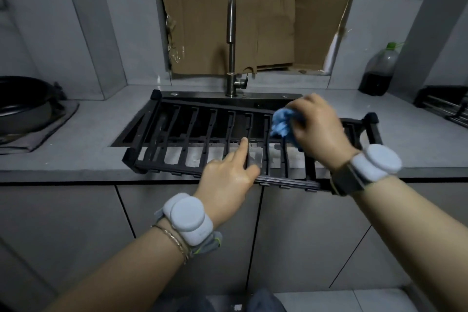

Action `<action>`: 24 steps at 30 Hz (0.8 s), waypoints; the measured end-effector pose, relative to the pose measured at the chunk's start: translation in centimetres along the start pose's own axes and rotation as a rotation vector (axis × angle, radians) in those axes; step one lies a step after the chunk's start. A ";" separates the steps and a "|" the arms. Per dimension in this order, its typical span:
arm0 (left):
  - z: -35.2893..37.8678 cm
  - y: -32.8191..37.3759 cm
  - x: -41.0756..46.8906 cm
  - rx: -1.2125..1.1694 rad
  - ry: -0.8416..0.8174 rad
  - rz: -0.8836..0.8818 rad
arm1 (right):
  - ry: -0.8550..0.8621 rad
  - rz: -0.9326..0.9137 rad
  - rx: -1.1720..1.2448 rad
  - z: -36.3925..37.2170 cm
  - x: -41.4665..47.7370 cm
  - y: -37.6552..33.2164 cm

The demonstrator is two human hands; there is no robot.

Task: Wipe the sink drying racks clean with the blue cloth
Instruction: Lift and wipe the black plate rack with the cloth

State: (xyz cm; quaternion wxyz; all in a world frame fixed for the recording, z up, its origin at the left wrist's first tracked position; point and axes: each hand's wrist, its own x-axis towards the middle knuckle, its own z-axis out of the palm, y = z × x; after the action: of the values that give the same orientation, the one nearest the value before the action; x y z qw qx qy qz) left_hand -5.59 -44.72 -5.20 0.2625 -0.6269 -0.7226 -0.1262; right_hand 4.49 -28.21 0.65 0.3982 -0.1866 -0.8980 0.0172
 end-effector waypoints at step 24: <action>1.1 -3.4 -1.9 0.132 0.084 -0.069 | 0.014 0.610 0.311 0.0 -3.4 3.4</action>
State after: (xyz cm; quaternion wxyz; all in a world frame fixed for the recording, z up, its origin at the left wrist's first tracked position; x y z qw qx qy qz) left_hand -8.97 -46.38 -6.68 0.3289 -0.5770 -0.7389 -0.1138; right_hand 7.62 -26.19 -2.37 0.4046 -0.3837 -0.7846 0.2710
